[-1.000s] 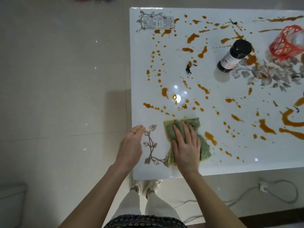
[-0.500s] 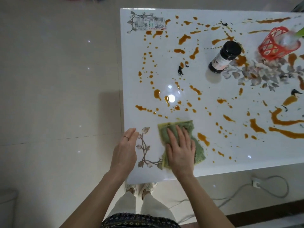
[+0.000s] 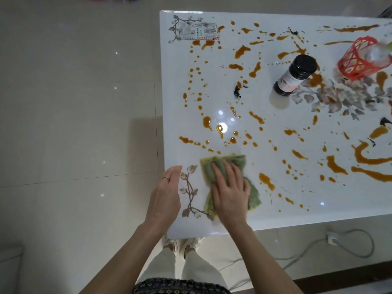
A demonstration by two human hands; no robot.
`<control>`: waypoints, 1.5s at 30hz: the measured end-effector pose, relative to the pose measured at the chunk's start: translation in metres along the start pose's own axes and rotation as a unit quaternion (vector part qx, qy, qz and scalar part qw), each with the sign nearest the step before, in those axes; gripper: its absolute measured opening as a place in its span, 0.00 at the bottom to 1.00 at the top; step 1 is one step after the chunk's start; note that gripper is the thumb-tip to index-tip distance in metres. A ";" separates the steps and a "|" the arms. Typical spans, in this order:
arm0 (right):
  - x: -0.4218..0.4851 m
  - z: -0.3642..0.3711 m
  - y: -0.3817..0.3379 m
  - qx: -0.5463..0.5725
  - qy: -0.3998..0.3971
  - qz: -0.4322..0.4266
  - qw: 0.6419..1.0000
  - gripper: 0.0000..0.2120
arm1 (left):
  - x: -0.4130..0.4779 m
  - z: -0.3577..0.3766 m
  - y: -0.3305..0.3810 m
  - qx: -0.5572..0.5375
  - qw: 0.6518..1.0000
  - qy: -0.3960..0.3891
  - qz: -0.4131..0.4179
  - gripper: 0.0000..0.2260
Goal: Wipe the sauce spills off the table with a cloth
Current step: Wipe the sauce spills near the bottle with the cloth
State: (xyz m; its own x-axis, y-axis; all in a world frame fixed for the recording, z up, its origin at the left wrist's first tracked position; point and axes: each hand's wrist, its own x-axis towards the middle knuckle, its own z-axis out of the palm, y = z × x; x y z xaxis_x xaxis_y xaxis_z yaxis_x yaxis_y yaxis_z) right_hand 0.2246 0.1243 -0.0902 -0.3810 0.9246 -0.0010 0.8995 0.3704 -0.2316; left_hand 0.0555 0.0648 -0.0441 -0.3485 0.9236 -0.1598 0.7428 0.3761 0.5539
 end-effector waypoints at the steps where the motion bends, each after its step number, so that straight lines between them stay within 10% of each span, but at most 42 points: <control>1: -0.003 0.001 0.001 0.005 0.014 0.040 0.999 0.24 | 0.000 0.001 0.000 -0.003 1.000 0.002 -0.002 0.28; 13: 0.082 0.022 -0.085 0.002 0.021 -0.133 0.991 0.19 | 0.045 -0.022 -0.005 -0.069 0.995 0.050 -0.055 0.22; 24: 0.079 0.002 -0.012 -0.047 0.013 0.117 0.992 0.26 | 0.048 -0.003 -0.009 0.099 0.995 -0.009 0.024 0.25; 32: 0.074 0.009 -0.046 -0.043 -0.028 -0.048 0.998 0.26 | 0.049 -0.002 -0.009 0.140 0.988 -0.030 0.055 0.27; 40: 0.058 0.003 0.000 -0.040 0.019 0.161 0.986 0.26 | 0.056 0.001 -0.002 0.167 0.979 -0.093 0.071 0.28; 45: 0.056 0.008 -0.034 -0.051 -0.020 0.007 0.998 0.27 | 0.059 0.001 -0.002 0.216 0.963 -0.145 0.066 0.34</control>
State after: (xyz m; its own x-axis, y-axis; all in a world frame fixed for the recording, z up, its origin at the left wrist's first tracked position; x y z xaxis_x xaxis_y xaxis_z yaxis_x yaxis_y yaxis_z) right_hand 0.1709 0.1629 -0.0905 -0.3746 0.9262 -0.0431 0.9211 0.3664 -0.1313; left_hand 0.0340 0.1181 -0.0557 -0.1069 0.9238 -0.3677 0.9600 0.1922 0.2037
